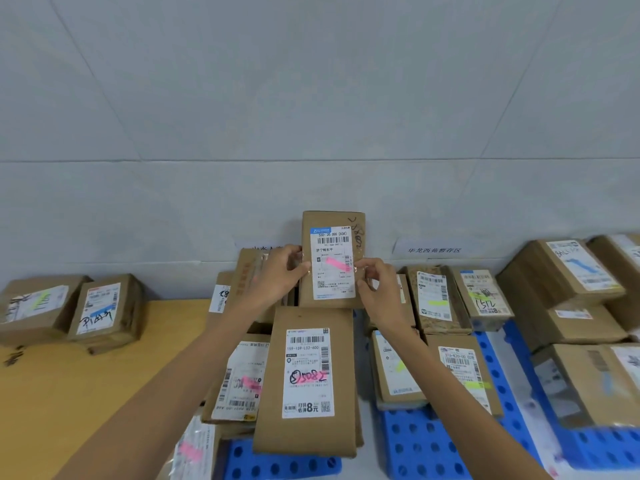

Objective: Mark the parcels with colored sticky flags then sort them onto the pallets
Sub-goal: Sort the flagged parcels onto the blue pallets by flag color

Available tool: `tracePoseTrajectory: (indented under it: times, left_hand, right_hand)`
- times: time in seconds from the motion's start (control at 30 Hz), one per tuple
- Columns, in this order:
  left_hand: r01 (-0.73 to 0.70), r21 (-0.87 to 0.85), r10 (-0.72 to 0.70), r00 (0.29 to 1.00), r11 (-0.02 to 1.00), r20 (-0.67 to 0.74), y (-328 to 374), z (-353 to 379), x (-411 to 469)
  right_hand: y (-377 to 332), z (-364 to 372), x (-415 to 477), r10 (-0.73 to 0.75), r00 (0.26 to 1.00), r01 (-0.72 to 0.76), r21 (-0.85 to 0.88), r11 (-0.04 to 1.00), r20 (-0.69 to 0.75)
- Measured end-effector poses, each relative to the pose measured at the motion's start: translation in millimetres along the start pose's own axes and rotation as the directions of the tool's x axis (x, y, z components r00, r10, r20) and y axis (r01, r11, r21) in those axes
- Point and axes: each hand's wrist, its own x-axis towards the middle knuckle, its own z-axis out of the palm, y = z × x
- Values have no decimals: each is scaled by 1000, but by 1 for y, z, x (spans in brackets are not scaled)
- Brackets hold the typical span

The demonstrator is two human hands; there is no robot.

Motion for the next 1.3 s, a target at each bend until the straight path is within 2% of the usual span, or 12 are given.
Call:
tracePoseTrajectory:
  times: [0.2,0.37,0.6,0.77,0.87,0.93,1.07,1.17,1.3]
  left_hand:
    - [14,12,-15,997,1000,82,-10,7,3]
    - [134,60,-141,983,989,122,-33,18,5]
    - [163,62,-167,985,985,52,-49,17,2]
    - [115,42,-113,992,992,-51,-57,-1,-13]
    - [45,-10,-45,994,999,-104,-64,-24,-37]
    - [22,-53,-29,990,998,-142,-75,-44,-58]
    - [82,-107,-107,960,991,-260,-110,-93,-97]
    - [124,-51,-134,934,991,-330,-142,-135,-122]
    - [207,-75,-219,895,976,-387,-195,-188,-142]
  right_hand:
    - [11,9,2,77,995,-79,27,997,65]
    - [17,18,6,236,962,-246,55,968,139]
    - [22,15,13,239,960,-231,-64,971,148]
    - [11,12,18,166,976,-148,-125,981,141]
    - [-11,22,17,62,989,-52,-74,996,135]
    - [-36,36,12,-20,984,28,-42,999,179]
    - [-94,79,-11,-172,925,159,64,985,339]
    - [-122,132,-34,-195,865,156,122,980,463]
    - [-153,212,-61,-208,799,148,149,978,564]
